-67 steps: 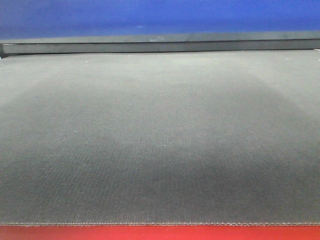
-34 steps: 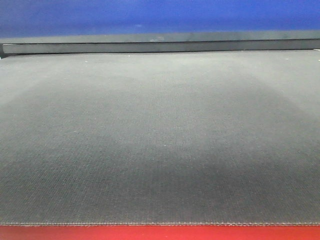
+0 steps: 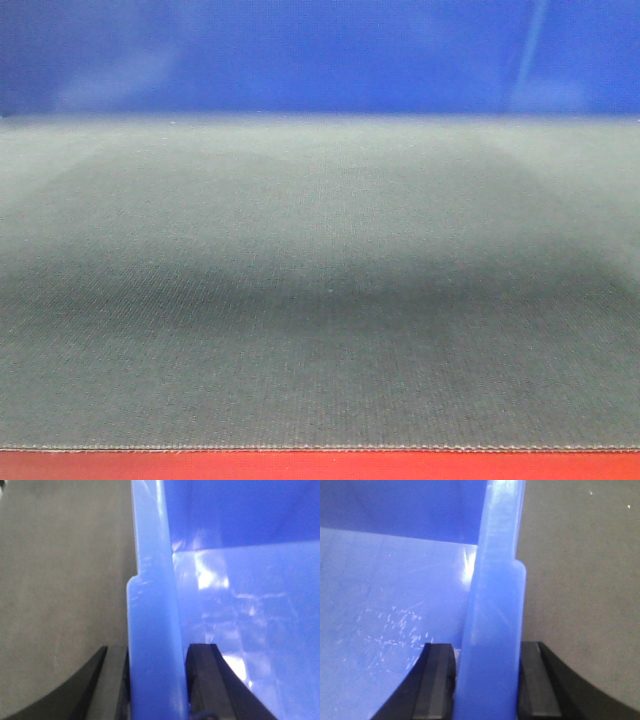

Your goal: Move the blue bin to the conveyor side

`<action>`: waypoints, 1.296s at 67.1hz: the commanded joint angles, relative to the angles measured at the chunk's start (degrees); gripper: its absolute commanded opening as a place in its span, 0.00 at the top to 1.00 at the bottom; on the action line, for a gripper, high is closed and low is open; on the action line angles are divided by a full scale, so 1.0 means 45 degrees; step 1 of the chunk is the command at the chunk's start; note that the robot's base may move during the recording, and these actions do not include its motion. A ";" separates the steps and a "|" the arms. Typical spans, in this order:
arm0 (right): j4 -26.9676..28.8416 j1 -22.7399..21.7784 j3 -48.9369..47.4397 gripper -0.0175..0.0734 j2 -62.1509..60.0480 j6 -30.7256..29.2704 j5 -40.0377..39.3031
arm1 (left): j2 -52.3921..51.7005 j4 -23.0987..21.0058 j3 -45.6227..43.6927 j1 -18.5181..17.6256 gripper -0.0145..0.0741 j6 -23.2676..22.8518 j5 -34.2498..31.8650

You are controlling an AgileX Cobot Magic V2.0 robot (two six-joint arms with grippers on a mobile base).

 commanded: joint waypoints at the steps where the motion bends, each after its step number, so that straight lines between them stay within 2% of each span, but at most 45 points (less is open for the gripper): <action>1: 0.0148 0.0008 -0.0291 0.89 0.0556 -0.0283 -0.1791 | 0.0822 -0.0849 -0.0256 0.0230 0.86 0.0207 -0.1315; 7: 0.0148 0.0008 -0.0291 0.89 0.1449 -0.0283 -0.1912 | 0.1687 -0.1299 -0.0256 0.0513 0.86 0.0233 -0.1496; 17: 0.0148 0.0008 -0.0291 0.89 0.2813 -0.0283 -0.1997 | 0.2890 -0.1299 -0.0256 0.0853 0.86 0.0233 -0.1783; 33: 0.0148 0.0008 -0.0291 0.89 0.4415 -0.0283 -0.2390 | 0.4170 -0.1067 -0.0256 0.0866 0.86 0.0233 -0.2091; 37: 0.0148 0.0008 -0.0291 0.86 0.4571 -0.0283 -0.2483 | 0.4350 -0.1067 -0.0256 0.0866 0.84 0.0233 -0.2091; 43: 0.0148 0.0008 -0.0291 0.73 0.4597 -0.0283 -0.2529 | 0.4393 -0.1067 -0.0233 0.0866 0.75 0.0233 -0.2002; 54: 0.0148 0.0008 -0.0291 0.25 0.4597 -0.0283 -0.2401 | 0.4393 -0.1067 -0.0364 0.0866 0.34 0.0233 -0.1740; 57: 0.0148 0.0008 -0.0291 0.17 0.4597 -0.0283 -0.2307 | 0.4341 -0.1067 -0.0383 0.0866 0.21 0.0233 -0.1684; 59: 0.0148 0.0008 -0.0291 0.18 0.4573 -0.0283 -0.2238 | 0.4305 -0.1067 -0.0383 0.0866 0.13 0.0233 -0.1654; 60: 0.0148 0.0008 -0.0291 0.18 0.4573 -0.0283 -0.2235 | 0.4275 -0.1095 -0.0383 0.0866 0.13 0.0233 -0.1609; 67: 0.0148 0.0008 -0.0291 0.18 0.4274 -0.0260 -0.2185 | 0.3925 -0.1095 -0.0383 0.0866 0.19 0.0233 -0.1493; 79: 0.0148 0.0008 -0.0291 0.19 0.2923 0.0305 -0.2099 | 0.2472 -0.1126 -0.0252 0.0866 0.20 0.0580 -0.1415; 84: 0.0148 0.0008 -0.0291 0.24 0.2259 0.0305 -0.1904 | 0.1508 -0.1152 0.0119 0.0866 0.20 0.0812 -0.1543; 87: 0.0148 0.0008 -0.0291 0.31 0.1858 0.0305 -0.1695 | 0.0909 -0.1080 0.0521 0.0866 0.20 0.0881 -0.1707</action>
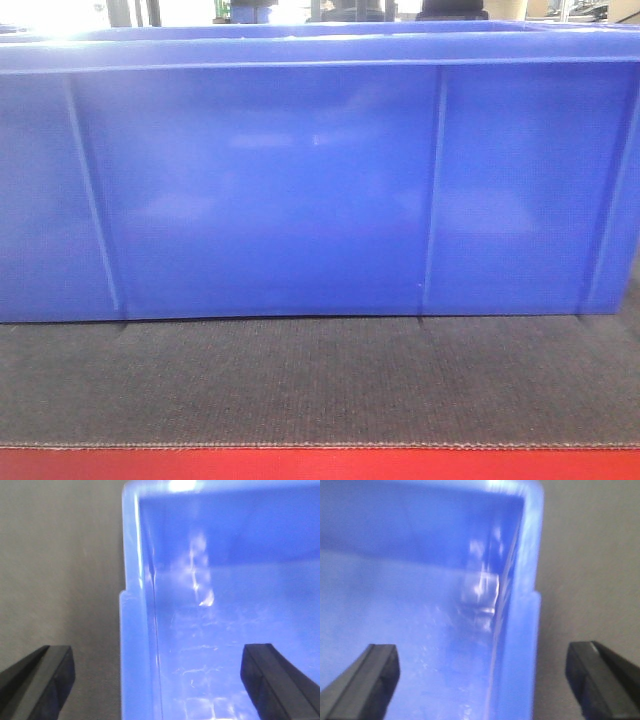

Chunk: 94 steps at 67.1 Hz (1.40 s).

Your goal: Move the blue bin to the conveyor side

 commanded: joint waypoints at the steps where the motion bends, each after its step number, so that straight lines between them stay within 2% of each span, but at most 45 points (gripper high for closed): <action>1: -0.0105 -0.0019 -0.0101 0.33 -0.1022 0.0100 0.0296 | -0.1315 0.0050 0.0600 -0.0011 0.20 0.0244 -0.0339; 11: -0.0195 -0.0019 0.1014 0.61 -0.2663 0.0100 0.0390 | -0.3789 0.0105 0.3363 -0.0011 0.20 0.0244 -0.1834; 17: -0.0195 -0.0019 0.2425 0.74 -0.3795 0.0100 0.0071 | -0.5445 0.0105 0.5201 -0.0011 0.26 0.0244 -0.3079; 26: -0.0195 -0.0019 0.4914 0.89 -0.5556 0.0100 -0.1034 | -0.7900 0.0105 0.8064 -0.0011 0.49 0.0244 -0.4879; 40: -0.0195 -0.0019 0.8832 0.89 -0.8506 0.0100 -0.3365 | -1.0814 0.0105 1.1456 -0.0011 0.88 0.0244 -0.6327; 56: -0.0195 -0.0019 1.2802 0.89 -1.2320 0.0021 -0.4986 | -1.3967 0.0021 1.3978 -0.0011 0.84 0.0244 -0.7214; 65: -0.0195 -0.0019 1.4222 0.89 -1.4771 -0.0253 -0.5460 | -1.5680 0.0021 1.4795 -0.0011 0.84 0.0244 -0.7349; 84: -0.0195 -0.0019 1.5391 0.89 -1.9037 -0.0275 -0.6108 | -1.7872 0.0021 1.5158 -0.0011 0.84 0.0244 -0.7353; 94: -0.0195 -0.0019 1.5419 0.89 -1.9331 -0.0275 -0.6195 | -1.8089 0.0021 1.5158 -0.0011 0.84 0.0244 -0.7353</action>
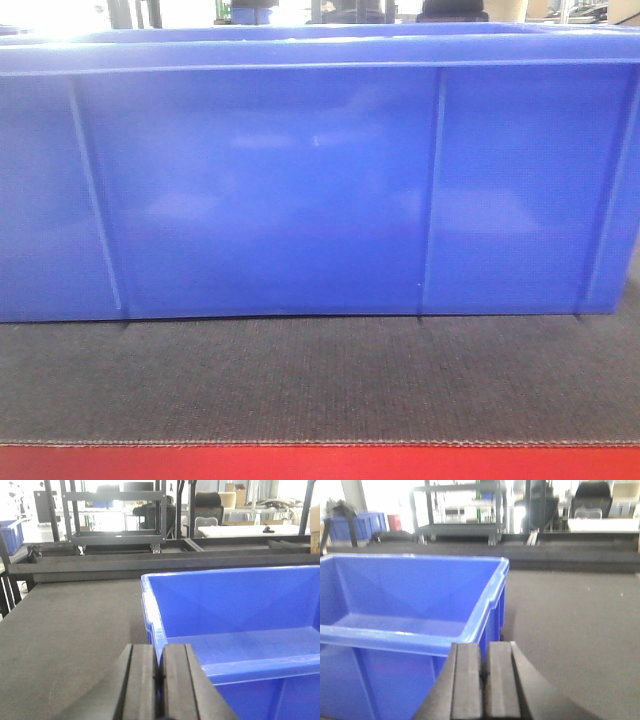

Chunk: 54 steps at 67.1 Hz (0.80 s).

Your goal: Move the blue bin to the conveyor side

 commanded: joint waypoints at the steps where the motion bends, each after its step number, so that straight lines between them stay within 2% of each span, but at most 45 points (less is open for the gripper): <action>1: -0.0150 -0.0019 0.0033 0.89 -0.0099 -0.0090 -0.0457 | -0.0096 -0.0057 0.0012 -0.0011 0.84 0.0004 -0.0240; 49: -0.0150 -0.0019 0.0033 0.89 -0.0099 -0.0090 -0.0517 | -0.0098 -0.0026 0.0042 -0.0011 0.84 0.0004 -0.0077; 54: -0.0150 -0.0019 0.0033 0.89 -0.0099 -0.0090 -0.0517 | -0.0098 -0.0103 0.0071 0.0354 0.84 0.0004 0.0228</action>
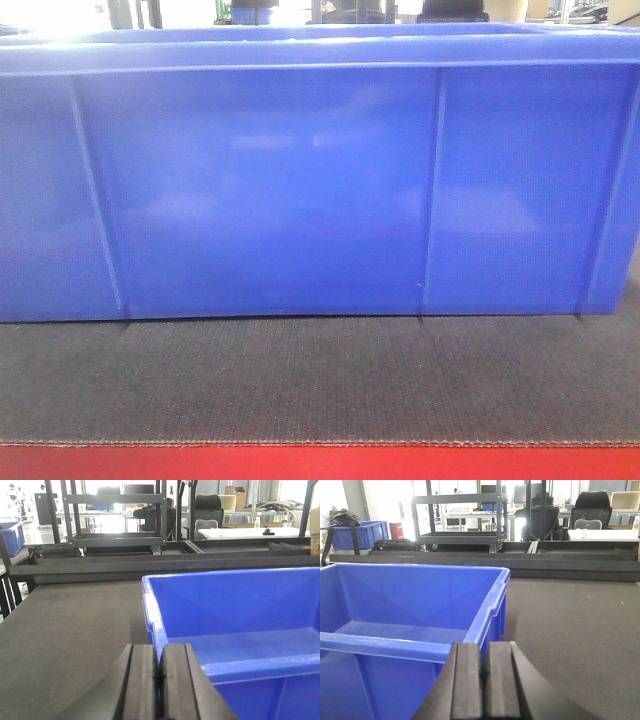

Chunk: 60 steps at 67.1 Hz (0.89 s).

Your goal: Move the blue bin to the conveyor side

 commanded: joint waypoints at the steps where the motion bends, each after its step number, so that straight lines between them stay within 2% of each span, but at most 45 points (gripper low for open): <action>1: -0.0150 -0.0019 0.0012 0.89 -0.0055 -0.0082 -0.0311 | -0.0041 -0.0128 0.0098 0.0350 0.84 0.0028 0.0096; 8: -0.0150 -0.0019 0.0012 0.89 -0.0055 -0.0082 -0.0311 | -0.0340 -0.1137 0.0817 0.0965 0.84 0.0781 -0.0329; 20: -0.0150 -0.0019 0.0012 0.89 -0.0055 -0.0082 -0.0311 | -0.1340 -0.1253 0.3101 0.1673 0.84 0.1025 -0.2015; 36: -0.0150 -0.0019 0.0012 0.89 -0.0055 -0.0082 -0.0339 | -0.1340 -0.1490 0.5695 0.1673 0.84 0.1025 -0.4223; 44: -0.0150 -0.0019 0.0012 0.89 -0.0055 -0.0082 -0.0339 | -0.1340 -0.1513 0.6385 0.1673 0.84 0.1025 -0.6064; 47: -0.0150 -0.0019 0.0012 0.89 -0.0055 -0.0082 -0.0339 | -0.1340 -0.1514 0.6385 0.1673 0.84 0.1025 -0.5767; 52: -0.0150 -0.0019 0.0012 0.89 -0.0055 -0.0082 -0.0339 | -0.1340 -0.1834 0.6385 0.1673 0.84 0.1025 -0.5989; 60: -0.0150 -0.0019 0.0012 0.89 -0.0055 -0.0082 -0.0339 | -0.1340 -0.1833 0.6385 0.1673 0.84 0.1025 -0.6058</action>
